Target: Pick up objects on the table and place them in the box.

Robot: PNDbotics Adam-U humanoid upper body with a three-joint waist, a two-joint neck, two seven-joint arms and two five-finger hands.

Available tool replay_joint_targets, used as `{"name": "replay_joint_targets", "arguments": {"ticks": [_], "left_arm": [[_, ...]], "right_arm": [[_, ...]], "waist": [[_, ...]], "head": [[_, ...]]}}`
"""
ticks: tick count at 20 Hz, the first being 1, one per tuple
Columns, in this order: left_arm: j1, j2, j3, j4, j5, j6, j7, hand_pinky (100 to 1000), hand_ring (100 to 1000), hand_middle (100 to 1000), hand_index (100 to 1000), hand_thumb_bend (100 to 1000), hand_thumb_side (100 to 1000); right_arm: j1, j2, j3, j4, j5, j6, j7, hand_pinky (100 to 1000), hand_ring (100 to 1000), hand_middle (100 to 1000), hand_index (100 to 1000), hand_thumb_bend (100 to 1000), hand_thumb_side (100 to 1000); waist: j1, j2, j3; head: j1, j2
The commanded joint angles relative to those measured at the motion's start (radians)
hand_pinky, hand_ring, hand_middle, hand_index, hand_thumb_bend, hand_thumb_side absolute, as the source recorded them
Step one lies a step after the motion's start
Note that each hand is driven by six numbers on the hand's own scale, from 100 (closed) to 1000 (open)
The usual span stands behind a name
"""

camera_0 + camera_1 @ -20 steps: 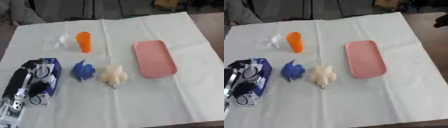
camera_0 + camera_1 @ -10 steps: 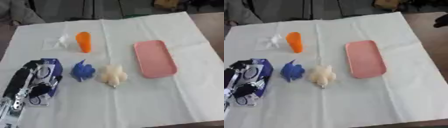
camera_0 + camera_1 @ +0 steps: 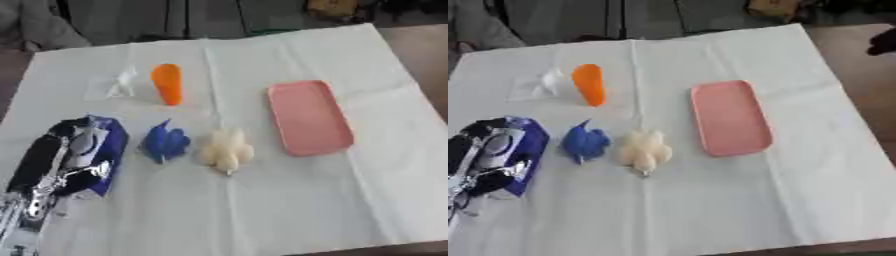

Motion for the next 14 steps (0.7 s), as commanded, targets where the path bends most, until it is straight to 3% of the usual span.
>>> {"name": "replay_joint_targets", "arguments": {"ticks": [1,3,4,8,13,14], "left_arm": [[-0.008,0.010,0.009,-0.024,0.035,0.008,0.045,463,769,784,892,100,165],[-0.007,0.012,0.008,-0.026,0.054,0.009,0.062,463,769,784,892,100,165],[-0.008,0.013,0.007,-0.026,0.059,0.008,0.067,422,754,771,878,100,212],[-0.029,0.063,0.008,-0.106,0.114,-0.022,0.054,416,753,769,876,100,215],[-0.065,0.161,0.013,-0.234,0.199,-0.031,0.020,418,753,773,878,100,179],[-0.075,0.182,0.014,-0.258,0.215,-0.028,0.016,422,753,776,880,100,124]], "right_arm": [[-0.009,-0.015,-0.004,-0.018,-0.006,-0.002,0.000,553,564,793,728,100,751],[-0.009,-0.015,-0.004,-0.018,-0.006,-0.001,0.000,553,564,793,728,100,751],[-0.009,-0.015,-0.004,-0.018,-0.006,-0.001,0.000,553,564,793,728,100,751],[-0.009,-0.017,-0.004,-0.017,-0.006,0.000,0.000,553,564,793,728,100,750],[-0.006,-0.021,-0.004,-0.015,-0.005,0.001,0.000,554,565,793,728,100,749],[-0.006,-0.022,-0.004,-0.015,-0.005,0.001,0.000,554,565,793,728,100,749]], "waist": [[-0.005,-0.009,0.001],[-0.005,-0.009,0.000],[-0.005,-0.010,0.000],[-0.001,-0.013,-0.001],[0.007,-0.020,-0.005],[0.007,-0.021,-0.005]], "head": [[-0.001,0.004],[-0.001,0.004],[-0.001,0.004],[-0.003,0.004],[-0.007,0.004],[-0.009,0.004]]}}
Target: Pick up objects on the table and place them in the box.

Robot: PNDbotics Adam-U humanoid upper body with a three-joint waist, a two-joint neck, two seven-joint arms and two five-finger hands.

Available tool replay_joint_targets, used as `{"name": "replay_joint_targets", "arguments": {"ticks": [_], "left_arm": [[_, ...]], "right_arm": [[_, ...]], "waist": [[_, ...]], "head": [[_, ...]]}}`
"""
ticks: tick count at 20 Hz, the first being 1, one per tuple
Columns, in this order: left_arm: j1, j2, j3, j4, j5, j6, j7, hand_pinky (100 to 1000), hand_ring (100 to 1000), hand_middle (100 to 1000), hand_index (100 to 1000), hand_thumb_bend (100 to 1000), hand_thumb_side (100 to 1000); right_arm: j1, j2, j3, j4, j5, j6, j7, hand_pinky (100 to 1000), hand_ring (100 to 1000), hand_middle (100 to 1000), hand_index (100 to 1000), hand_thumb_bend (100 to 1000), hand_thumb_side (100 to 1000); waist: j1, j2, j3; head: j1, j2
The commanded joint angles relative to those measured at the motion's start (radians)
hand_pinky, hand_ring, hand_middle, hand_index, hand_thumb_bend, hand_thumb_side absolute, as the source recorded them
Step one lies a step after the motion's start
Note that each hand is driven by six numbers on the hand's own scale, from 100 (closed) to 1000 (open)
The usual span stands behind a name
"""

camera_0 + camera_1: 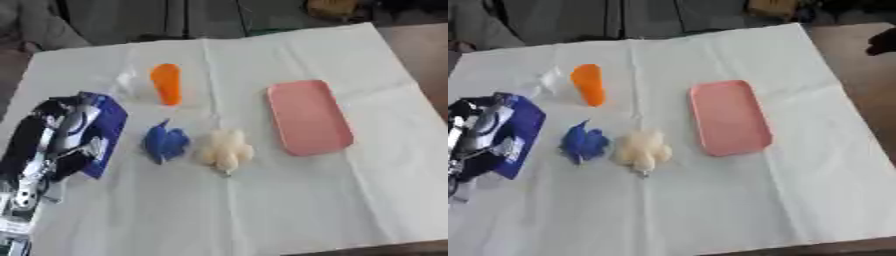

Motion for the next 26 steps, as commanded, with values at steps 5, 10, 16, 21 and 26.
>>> {"name": "replay_joint_targets", "arguments": {"ticks": [5,10,16,21,26], "left_arm": [[-0.127,0.177,-0.026,-0.119,0.117,-0.048,0.014,432,752,786,886,100,100],[-0.249,0.241,-0.132,-0.120,0.192,-0.121,0.009,426,748,787,885,147,100],[-0.396,0.219,-0.237,-0.089,0.283,-0.169,-0.077,421,746,789,888,169,100],[-0.525,0.150,-0.301,0.031,0.260,-0.169,-0.156,433,750,796,893,232,100],[-0.657,0.030,-0.332,0.162,0.185,-0.158,-0.237,443,752,801,896,262,100]], "right_arm": [[-0.008,-0.024,0.002,-0.012,-0.008,0.002,0.004,554,566,793,728,100,748],[-0.016,-0.018,0.020,-0.007,-0.018,0.004,0.021,554,566,793,729,100,747],[-0.032,-0.023,0.029,-0.010,-0.028,0.000,0.030,556,568,792,730,100,744],[-0.041,-0.022,0.034,-0.011,-0.035,-0.002,0.034,557,571,792,731,100,740],[-0.065,-0.019,0.044,-0.018,-0.049,-0.003,0.039,558,572,791,731,100,737]], "waist": [[0.001,-0.031,-0.018],[0.000,-0.045,-0.058],[0.001,-0.044,-0.097],[-0.001,-0.046,-0.115],[-0.002,-0.040,-0.152]], "head": [[0.005,0.004],[0.029,0.004],[0.041,0.004],[0.047,0.004],[0.061,0.004]]}}
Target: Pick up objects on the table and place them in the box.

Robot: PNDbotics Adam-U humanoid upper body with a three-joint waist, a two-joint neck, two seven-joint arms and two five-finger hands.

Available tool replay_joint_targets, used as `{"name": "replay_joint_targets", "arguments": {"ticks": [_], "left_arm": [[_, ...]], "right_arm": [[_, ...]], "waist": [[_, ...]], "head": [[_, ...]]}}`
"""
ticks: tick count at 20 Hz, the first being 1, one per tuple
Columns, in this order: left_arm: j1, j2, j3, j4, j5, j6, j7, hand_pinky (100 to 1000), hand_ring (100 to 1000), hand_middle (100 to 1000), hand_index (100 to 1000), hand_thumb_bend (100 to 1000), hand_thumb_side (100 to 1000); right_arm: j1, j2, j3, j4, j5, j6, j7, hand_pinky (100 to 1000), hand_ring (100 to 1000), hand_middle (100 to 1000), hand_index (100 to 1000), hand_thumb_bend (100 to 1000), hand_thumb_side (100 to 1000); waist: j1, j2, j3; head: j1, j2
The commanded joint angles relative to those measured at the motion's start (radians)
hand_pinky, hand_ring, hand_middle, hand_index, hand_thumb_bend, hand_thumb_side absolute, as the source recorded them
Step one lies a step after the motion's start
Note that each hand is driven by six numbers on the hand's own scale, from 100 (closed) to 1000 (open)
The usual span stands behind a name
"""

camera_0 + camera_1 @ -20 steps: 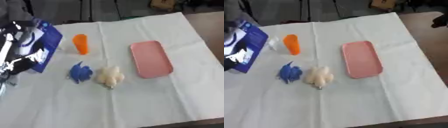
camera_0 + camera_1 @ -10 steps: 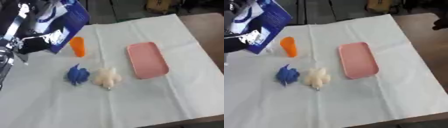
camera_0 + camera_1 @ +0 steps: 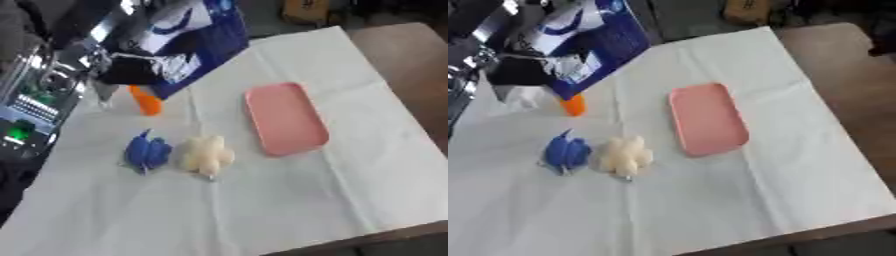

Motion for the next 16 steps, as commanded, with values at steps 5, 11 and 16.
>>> {"name": "replay_joint_targets", "arguments": {"ticks": [5,11,16], "left_arm": [[-0.166,-0.151,-0.002,0.179,-0.116,-0.019,-0.087,461,756,805,902,281,100],[-0.177,-0.228,-0.028,0.340,-0.212,-0.114,-0.091,476,761,810,907,276,102],[-0.166,-0.273,-0.034,0.472,-0.274,-0.195,-0.041,477,761,810,907,258,113]], "right_arm": [[-0.031,-0.018,0.002,-0.025,-0.017,-0.004,0.003,559,573,791,732,100,736],[-0.039,-0.013,0.006,-0.029,-0.019,-0.001,0.008,559,573,791,731,100,736],[-0.040,-0.010,0.007,-0.029,-0.020,-0.001,0.009,559,573,791,731,100,736]], "waist": [[-0.002,0.001,-0.015],[0.000,0.005,-0.027],[0.000,0.006,-0.028]], "head": [[0.005,0.004],[0.004,0.004],[0.000,0.004]]}}
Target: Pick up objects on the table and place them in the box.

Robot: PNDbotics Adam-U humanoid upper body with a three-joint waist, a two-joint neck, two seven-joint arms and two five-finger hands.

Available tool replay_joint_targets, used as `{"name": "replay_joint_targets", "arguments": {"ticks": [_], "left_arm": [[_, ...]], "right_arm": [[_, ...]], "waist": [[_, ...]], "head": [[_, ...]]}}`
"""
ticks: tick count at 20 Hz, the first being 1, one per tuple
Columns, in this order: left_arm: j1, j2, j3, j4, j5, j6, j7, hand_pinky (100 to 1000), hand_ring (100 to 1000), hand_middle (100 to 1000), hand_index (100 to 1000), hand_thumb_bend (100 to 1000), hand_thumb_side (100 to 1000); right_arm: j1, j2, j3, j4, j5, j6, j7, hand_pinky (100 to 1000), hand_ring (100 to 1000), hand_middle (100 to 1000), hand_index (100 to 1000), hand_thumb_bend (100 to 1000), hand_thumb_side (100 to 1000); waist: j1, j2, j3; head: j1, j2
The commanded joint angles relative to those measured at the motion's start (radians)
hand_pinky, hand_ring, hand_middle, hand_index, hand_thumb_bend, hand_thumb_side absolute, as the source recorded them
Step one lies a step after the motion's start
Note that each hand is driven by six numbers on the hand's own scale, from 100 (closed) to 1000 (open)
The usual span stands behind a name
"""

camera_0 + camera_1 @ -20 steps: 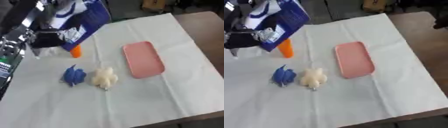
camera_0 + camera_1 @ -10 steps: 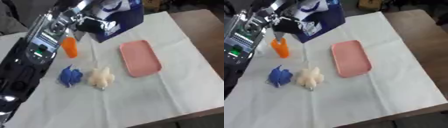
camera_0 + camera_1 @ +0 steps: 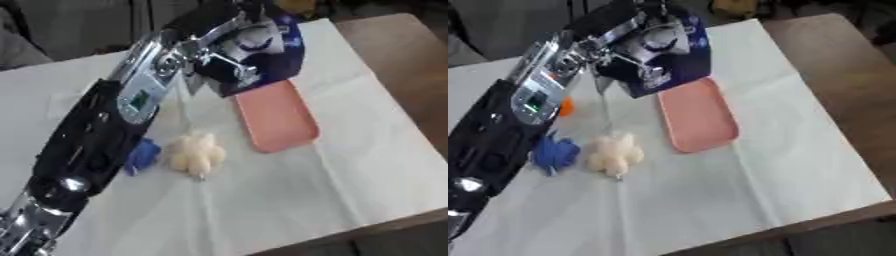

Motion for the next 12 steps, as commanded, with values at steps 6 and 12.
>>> {"name": "replay_joint_targets", "arguments": {"ticks": [6,12], "left_arm": [[-0.003,-0.073,0.020,0.199,-0.086,-0.135,0.119,483,760,801,902,182,108],[0.008,-0.106,0.025,0.291,-0.120,-0.233,0.197,484,760,799,900,156,107]], "right_arm": [[-0.017,-0.009,-0.002,-0.024,-0.009,-0.002,0.006,557,571,790,730,100,736],[-0.018,-0.007,0.000,-0.023,-0.009,-0.002,0.008,557,571,789,730,100,736]], "waist": [[-0.009,-0.008,-0.006],[-0.011,-0.006,-0.006]], "head": [[-0.004,0.004],[-0.007,0.004]]}}
